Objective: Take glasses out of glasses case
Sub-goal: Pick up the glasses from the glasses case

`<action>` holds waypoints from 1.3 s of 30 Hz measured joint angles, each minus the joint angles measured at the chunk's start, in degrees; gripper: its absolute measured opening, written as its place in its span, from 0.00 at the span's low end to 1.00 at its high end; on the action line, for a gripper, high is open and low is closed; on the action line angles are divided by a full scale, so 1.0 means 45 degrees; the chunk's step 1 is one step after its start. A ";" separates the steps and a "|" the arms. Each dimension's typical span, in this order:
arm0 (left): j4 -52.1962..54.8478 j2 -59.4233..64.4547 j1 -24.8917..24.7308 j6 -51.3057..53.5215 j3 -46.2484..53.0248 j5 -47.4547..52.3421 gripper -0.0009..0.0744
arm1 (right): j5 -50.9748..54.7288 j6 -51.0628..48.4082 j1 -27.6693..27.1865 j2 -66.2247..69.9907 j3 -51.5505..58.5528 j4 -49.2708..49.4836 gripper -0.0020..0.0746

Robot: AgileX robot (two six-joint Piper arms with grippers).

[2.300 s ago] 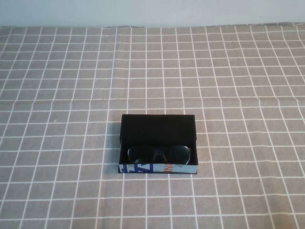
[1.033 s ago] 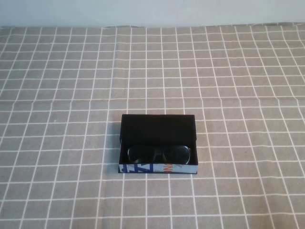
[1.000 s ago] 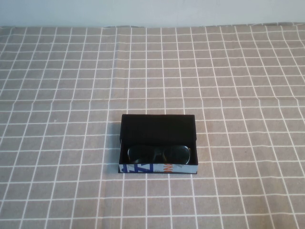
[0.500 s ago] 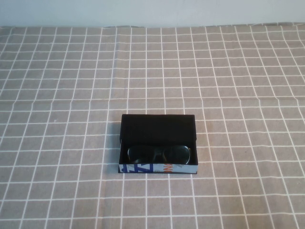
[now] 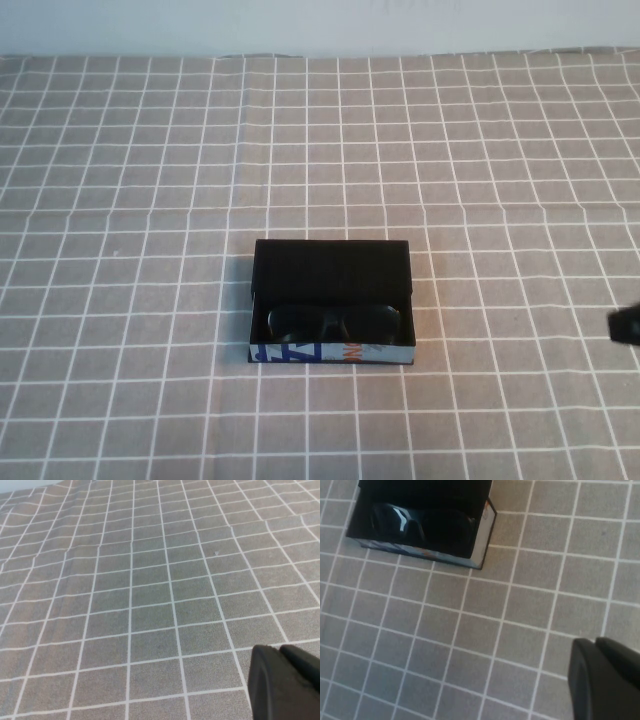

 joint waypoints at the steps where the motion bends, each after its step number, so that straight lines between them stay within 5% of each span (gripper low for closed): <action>1: 0.0000 0.0000 0.0000 0.0000 0.0000 0.0000 0.01 | 0.0023 -0.0249 0.0081 0.0654 -0.0329 0.0000 0.00; 13: 0.0000 0.0000 0.0000 0.0000 0.0000 0.0000 0.01 | -0.0023 -0.3432 0.3985 0.6406 -0.5199 -0.0953 0.00; 21: 0.0000 0.0000 0.0000 0.0000 0.0000 0.0000 0.01 | 0.0992 -0.4953 0.6907 1.0034 -0.8389 -0.3631 0.02; 30: 0.0000 0.0000 0.0000 0.0000 0.0000 0.0000 0.01 | 0.1340 -0.7406 0.7178 1.2541 -1.0773 -0.3752 0.36; 39: 0.0000 0.0000 0.0000 0.0000 0.0000 0.0000 0.01 | 0.1371 -0.8399 0.7204 1.3427 -1.1493 -0.4274 0.38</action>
